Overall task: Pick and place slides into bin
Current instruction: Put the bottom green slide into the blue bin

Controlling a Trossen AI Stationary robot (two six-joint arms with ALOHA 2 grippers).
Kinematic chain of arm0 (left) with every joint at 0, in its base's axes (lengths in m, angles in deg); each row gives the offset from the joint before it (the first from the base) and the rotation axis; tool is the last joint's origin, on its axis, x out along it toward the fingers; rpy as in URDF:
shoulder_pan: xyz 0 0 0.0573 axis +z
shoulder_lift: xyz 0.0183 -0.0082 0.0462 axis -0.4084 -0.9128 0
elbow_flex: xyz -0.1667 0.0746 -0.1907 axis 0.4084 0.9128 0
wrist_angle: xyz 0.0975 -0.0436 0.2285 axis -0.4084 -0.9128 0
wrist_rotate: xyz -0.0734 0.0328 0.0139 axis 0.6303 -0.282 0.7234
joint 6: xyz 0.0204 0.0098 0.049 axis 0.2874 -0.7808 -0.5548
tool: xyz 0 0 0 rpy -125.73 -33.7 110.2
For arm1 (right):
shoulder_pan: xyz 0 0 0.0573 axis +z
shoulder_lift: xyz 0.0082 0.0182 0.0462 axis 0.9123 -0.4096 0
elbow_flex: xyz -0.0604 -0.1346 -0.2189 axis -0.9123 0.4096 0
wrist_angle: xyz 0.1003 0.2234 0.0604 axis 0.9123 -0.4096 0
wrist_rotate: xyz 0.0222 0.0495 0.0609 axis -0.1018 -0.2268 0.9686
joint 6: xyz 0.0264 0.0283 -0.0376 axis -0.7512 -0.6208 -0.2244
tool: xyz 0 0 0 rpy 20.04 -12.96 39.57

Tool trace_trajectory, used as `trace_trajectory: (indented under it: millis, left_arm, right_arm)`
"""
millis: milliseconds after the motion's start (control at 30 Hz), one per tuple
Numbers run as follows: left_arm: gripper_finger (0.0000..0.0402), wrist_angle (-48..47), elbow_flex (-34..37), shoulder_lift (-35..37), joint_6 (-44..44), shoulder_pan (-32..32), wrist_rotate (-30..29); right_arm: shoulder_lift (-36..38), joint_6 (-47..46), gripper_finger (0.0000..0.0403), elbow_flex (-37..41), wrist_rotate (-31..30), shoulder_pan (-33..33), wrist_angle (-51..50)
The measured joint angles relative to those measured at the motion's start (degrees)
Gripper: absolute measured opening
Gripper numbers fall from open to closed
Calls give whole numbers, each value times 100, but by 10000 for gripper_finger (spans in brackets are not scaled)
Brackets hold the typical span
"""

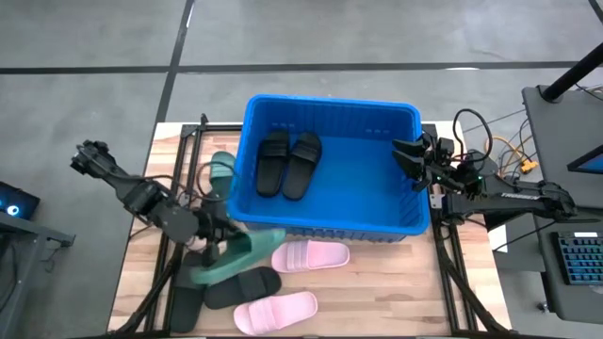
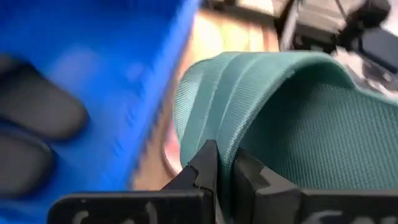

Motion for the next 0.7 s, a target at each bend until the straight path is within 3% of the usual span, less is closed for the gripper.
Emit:
trace_trajectory:
  millis: [167,467,700]
  left_arm:
    - [0,72,-466,18,-996,179,-882]
    - [0,911,-1213,-335,-2950,1002,-1841]
    - [0,912,-1463,-735,-3758,2253,-1837]
  right_arm:
    - [1,-1,201,0,0,0,0]
    - [-1,-31,201,0,-2,0,17]
    - [-1,-149,201,0,-20,0,136]
